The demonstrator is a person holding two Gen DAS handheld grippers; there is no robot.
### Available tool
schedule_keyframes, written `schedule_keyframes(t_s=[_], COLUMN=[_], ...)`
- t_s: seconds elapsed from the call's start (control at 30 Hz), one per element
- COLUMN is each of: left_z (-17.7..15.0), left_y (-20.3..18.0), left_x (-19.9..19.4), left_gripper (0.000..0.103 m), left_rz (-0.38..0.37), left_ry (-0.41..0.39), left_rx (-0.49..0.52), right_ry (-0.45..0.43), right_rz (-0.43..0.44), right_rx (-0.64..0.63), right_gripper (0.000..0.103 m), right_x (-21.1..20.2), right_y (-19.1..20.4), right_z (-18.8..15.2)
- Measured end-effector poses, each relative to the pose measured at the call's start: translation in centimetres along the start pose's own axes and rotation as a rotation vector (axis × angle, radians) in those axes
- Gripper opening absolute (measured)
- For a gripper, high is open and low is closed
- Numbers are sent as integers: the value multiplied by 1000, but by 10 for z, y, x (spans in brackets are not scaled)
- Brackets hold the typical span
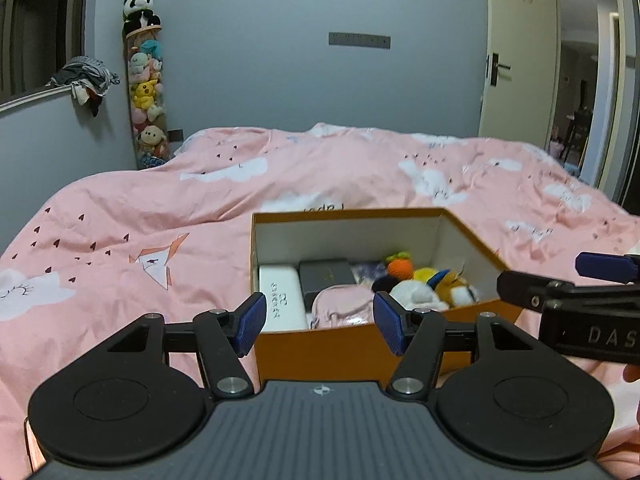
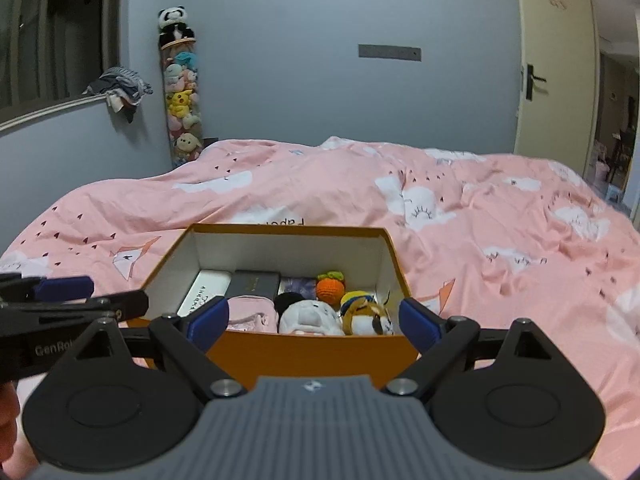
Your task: Organize objects
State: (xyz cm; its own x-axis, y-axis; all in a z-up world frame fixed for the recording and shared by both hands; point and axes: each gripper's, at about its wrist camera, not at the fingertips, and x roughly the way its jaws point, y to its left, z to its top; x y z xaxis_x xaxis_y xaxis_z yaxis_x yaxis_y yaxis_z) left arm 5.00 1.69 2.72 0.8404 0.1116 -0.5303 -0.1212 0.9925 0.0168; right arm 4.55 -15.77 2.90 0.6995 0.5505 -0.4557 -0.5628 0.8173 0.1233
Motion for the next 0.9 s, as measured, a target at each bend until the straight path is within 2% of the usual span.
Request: schedule_keyframes(t_s=[0.2,0.4,0.9], left_z=[-9,-15,-12], left_y=[4,11,17], left_x=[8,16,8], left_gripper=[73,74,74], left_rz=[7,-9,-19], left_ry=[-5,38,7], left_rx=[-13,-54,-68], right_ry=[9,32,8], right_rz=[-12,-13,-15], right_rx=[26,25,6], right_gripper=[92,92,93], right_x=[18,26,18], right_y=[-7,-5,0], right_z=[-5,-12,-11])
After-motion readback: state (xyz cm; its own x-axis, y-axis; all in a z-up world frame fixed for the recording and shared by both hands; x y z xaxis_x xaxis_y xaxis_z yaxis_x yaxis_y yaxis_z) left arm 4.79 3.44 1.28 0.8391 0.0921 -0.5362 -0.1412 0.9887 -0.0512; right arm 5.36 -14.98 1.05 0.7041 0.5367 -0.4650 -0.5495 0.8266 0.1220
